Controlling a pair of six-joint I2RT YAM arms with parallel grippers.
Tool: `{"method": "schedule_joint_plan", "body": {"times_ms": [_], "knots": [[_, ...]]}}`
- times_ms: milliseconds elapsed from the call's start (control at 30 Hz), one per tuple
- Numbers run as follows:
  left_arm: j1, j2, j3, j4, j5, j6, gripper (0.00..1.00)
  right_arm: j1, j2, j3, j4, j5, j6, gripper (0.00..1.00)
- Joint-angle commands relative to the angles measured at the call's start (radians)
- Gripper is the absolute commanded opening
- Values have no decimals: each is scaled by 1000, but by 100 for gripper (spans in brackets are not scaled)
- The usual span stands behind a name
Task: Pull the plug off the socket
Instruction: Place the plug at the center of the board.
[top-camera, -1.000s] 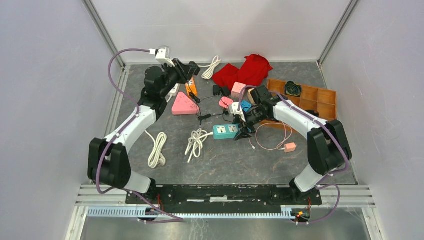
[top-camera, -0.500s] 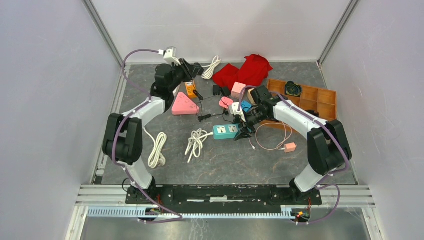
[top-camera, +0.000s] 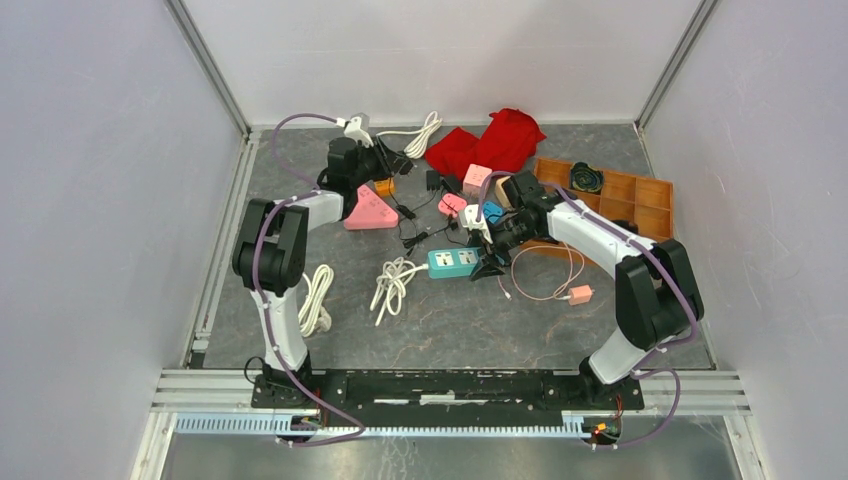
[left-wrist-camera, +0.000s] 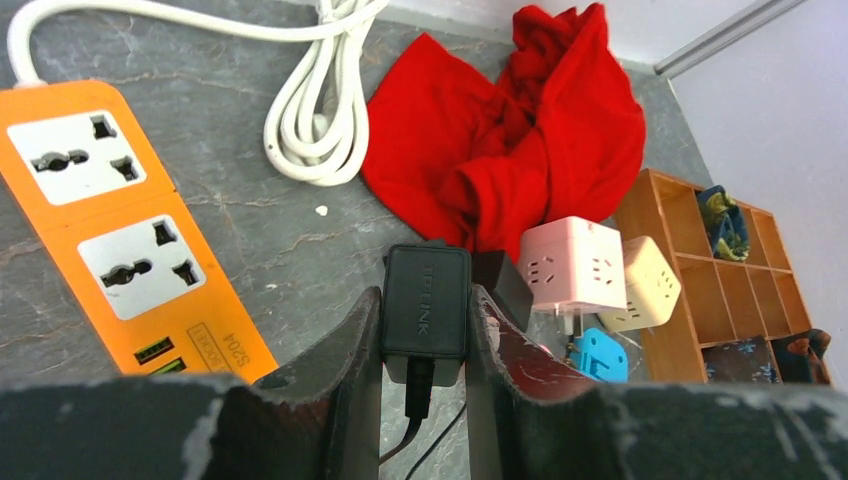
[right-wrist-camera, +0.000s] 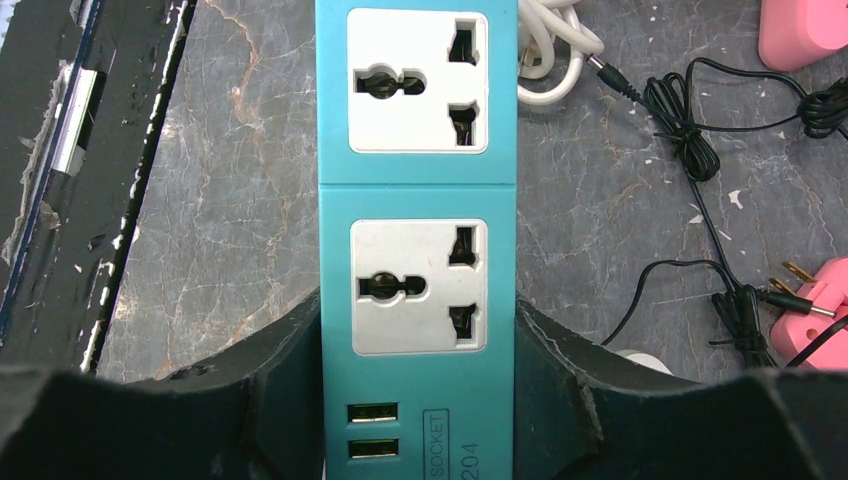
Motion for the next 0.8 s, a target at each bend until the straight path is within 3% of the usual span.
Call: {"method": "schedule_joint_plan", "body": {"times_ms": [0, 200, 367, 567, 767], "knots": [[13, 37, 60, -5, 52, -40, 32, -9, -31, 8, 1, -17, -20, 0], [20, 50, 80, -73, 41, -28, 57, -9, -27, 10, -1, -17, -21, 0], [23, -8, 74, -128, -60, 16, 98, -10, -23, 10, -5, -18, -23, 0], [27, -125, 36, -137, -117, 86, 100, -12, -22, 12, -7, -18, -25, 0], [27, -313, -95, -78, -186, 124, 100, -12, -24, 12, -8, -18, -27, 0]]}}
